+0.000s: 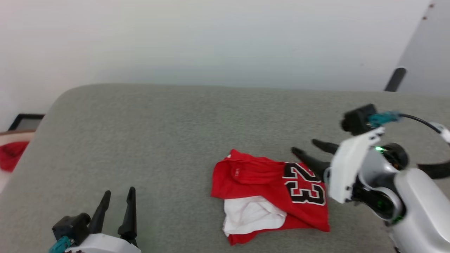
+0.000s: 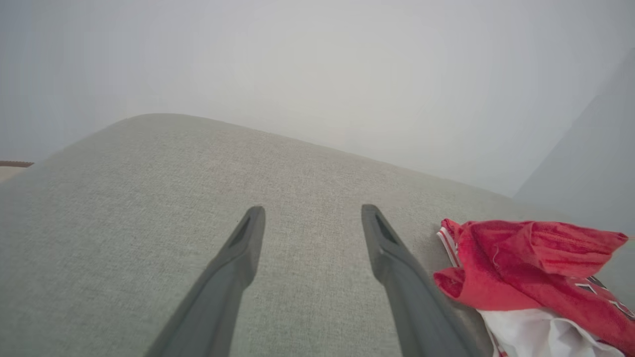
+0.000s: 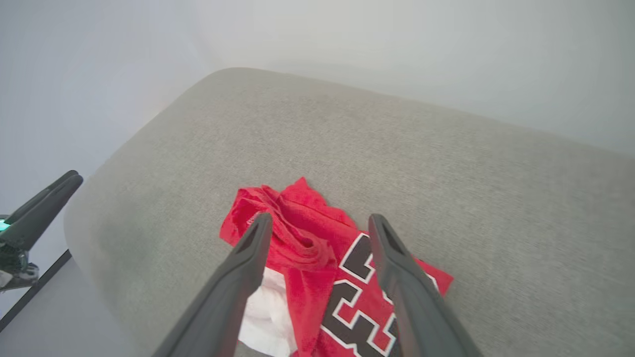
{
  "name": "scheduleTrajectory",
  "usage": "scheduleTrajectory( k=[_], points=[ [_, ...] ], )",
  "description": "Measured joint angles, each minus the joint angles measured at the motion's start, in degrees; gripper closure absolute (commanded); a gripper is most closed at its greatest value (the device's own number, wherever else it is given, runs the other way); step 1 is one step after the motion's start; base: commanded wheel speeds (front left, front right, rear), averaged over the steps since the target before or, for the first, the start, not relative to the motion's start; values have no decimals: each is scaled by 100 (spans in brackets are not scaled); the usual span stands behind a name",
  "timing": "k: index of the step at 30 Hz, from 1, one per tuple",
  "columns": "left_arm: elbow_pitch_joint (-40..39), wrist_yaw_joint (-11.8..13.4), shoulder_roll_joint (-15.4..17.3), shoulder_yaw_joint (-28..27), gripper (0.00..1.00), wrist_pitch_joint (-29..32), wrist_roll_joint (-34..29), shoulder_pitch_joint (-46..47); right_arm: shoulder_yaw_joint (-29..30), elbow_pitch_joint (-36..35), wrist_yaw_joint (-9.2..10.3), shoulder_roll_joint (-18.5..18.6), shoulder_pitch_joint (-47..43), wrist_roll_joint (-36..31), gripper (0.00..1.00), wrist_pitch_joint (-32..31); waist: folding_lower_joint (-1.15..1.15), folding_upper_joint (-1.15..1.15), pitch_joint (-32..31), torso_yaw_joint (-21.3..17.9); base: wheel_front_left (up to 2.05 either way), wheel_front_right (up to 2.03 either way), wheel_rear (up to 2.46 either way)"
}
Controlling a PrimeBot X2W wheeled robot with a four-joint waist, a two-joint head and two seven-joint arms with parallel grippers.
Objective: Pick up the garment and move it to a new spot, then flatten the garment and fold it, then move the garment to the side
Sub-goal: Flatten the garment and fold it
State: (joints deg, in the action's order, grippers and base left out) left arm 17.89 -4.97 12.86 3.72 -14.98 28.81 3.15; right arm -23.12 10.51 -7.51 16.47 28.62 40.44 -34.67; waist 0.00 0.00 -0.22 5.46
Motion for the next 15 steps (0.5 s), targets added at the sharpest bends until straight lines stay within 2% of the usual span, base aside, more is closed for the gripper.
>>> scheduleTrajectory(
  k=[9, 15],
  points=[
    [-154, -1, -4, -126, 0, 0, -326, -146, 219, -274, 0, 711, -697, -180, 0, 1557, 0, 0, -156, -475, 0, 0, 0],
    [-149, -43, 31, -179, 0, 0, -445, -211, 467, -231, 0, 1009, -1204, -307, 0, 2710, 0, 0, -292, -670, 0, 0, 0]
  ],
)
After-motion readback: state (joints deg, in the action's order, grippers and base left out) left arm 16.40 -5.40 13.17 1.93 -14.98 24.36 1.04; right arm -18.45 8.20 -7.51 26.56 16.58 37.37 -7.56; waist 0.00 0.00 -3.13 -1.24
